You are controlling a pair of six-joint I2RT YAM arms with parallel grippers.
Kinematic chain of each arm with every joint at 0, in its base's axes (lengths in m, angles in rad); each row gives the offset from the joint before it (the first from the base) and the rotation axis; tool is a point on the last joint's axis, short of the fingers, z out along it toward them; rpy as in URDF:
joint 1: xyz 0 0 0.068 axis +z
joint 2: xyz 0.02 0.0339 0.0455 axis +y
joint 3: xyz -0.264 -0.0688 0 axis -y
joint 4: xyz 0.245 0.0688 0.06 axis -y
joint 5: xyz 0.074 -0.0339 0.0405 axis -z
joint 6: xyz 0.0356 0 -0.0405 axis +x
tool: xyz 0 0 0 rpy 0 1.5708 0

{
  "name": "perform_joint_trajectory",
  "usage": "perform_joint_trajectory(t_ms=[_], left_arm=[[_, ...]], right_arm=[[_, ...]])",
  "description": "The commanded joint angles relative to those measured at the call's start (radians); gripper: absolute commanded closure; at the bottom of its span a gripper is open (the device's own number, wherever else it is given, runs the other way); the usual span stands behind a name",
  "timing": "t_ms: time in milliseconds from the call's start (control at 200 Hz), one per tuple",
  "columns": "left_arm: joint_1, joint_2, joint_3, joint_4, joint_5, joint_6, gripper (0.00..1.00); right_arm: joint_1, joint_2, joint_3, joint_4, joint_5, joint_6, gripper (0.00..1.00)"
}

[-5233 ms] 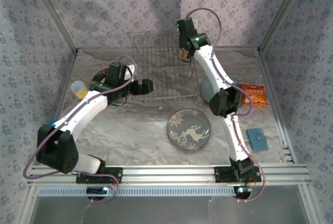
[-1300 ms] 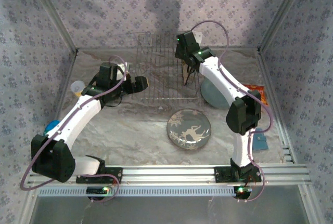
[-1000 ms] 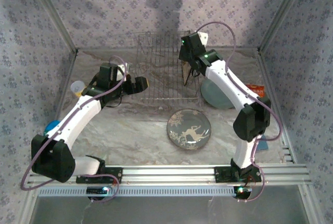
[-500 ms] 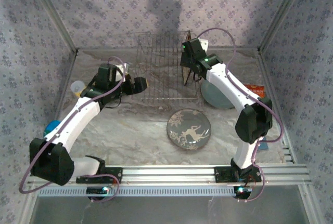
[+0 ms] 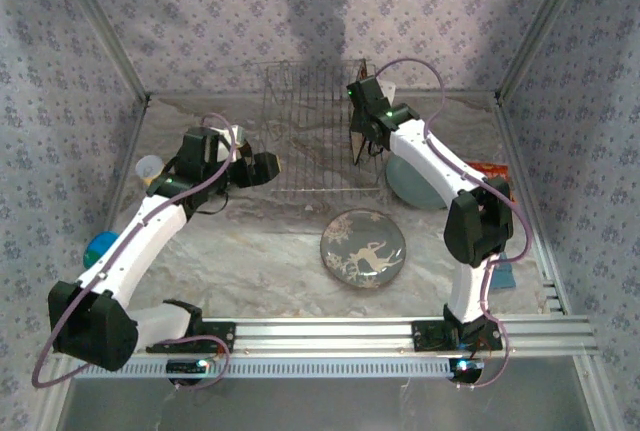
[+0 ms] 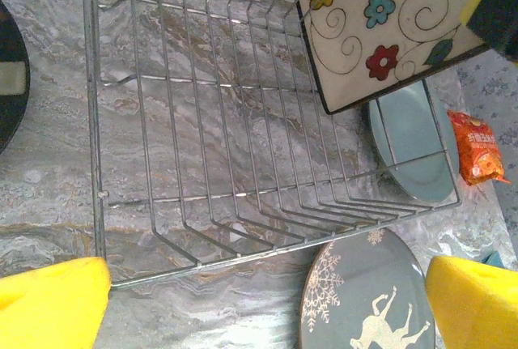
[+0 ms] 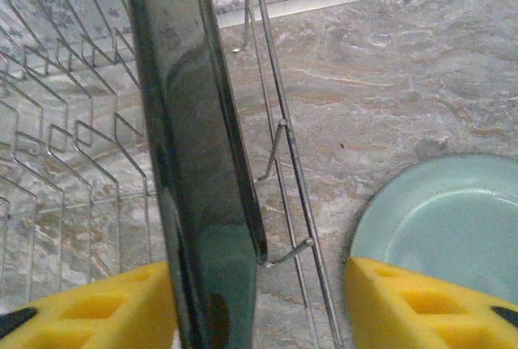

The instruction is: Load the plates into the dish rack

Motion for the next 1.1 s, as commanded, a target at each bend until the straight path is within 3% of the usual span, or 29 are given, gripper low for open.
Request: perform_joint_trajectory(t_ms=[0,385,525,565,1099], left_arm=[[0.007,-0.019,-0.007,-0.010,-0.006,0.001,0.01],[0.009,-0.020,-0.011,-0.005,0.001,0.002,0.01],[0.010,-0.022,-0.013,-0.004,-0.001,0.002,0.01],[0.012,-0.023,-0.013,-0.003,-0.001,0.003,0.01],[0.022,-0.036,-0.029,0.003,0.005,0.007,0.01]], right_arm=[[-0.008,0.009,0.041,0.006,0.009,0.007,0.47],[-0.010,-0.002,0.034,0.005,0.032,-0.002,0.77],[-0.009,0.002,0.050,0.004,0.037,-0.005,0.91],[-0.009,0.002,0.056,0.004,0.040,-0.005,1.00],[-0.013,0.036,0.194,-0.059,0.044,-0.025,1.00]])
